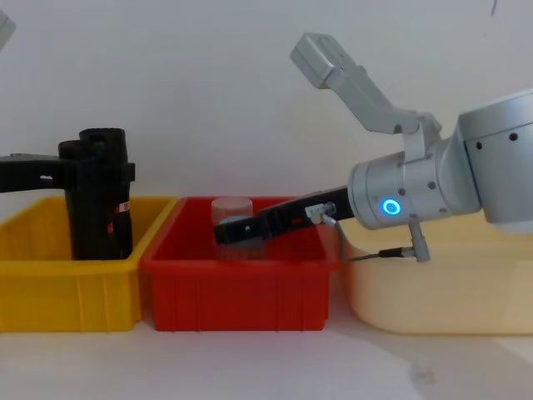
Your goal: Pick up the garbage bag with the one hand and transfer it to the other hand.
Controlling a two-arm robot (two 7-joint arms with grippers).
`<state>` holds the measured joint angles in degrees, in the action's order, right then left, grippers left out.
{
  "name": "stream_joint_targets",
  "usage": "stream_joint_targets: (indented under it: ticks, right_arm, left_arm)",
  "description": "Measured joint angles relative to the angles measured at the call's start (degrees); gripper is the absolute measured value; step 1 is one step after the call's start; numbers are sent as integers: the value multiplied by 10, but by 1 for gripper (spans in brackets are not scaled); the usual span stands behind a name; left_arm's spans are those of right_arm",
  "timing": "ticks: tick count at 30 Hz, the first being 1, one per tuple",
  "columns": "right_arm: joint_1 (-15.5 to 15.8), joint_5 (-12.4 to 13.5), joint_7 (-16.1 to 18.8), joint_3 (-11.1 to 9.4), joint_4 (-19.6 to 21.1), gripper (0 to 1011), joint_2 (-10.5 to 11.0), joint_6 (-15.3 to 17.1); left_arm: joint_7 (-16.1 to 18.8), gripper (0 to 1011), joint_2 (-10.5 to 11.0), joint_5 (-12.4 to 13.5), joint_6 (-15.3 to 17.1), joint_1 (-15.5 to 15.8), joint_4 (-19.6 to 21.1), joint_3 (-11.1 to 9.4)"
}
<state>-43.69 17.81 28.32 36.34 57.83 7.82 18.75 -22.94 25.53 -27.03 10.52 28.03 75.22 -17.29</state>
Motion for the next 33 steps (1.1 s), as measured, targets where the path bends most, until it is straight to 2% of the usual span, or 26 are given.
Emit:
stream_joint_targets:
  ticks: [11,15,17,18,22,23,24,33]
  right_arm:
    - [-3,-5,4,0,-13,994,-9,-11]
    - [-3,-6,5,0,-15,936,-11,-13]
    - [-3,-7,5,0,-16,885,-12,-14]
    - [-3,-7,5,0,-16,828,-12,-15]
    - [-4,-8,5,0,-18,762,-14,-16]
    - [-4,-8,5,-1,-18,697,-14,-16]
    - [-4,-8,6,-1,-18,681,-14,-16]
    - [-4,-9,6,-1,-20,656,-15,-18]
  left_arm:
    - [0,1001,0,0,0,0,0,0]
    - [0,1001,0,0,0,0,0,0]
    - [0,1001,0,0,0,0,0,0]
    - [0,1001,0,0,0,0,0,0]
    - [0,1002,0,0,0,0,0,0]
    - [0,1001,0,0,0,0,0,0]
    - [0,1001,0,0,0,0,0,0]
    - [0,1002,0,0,0,0,0,0]
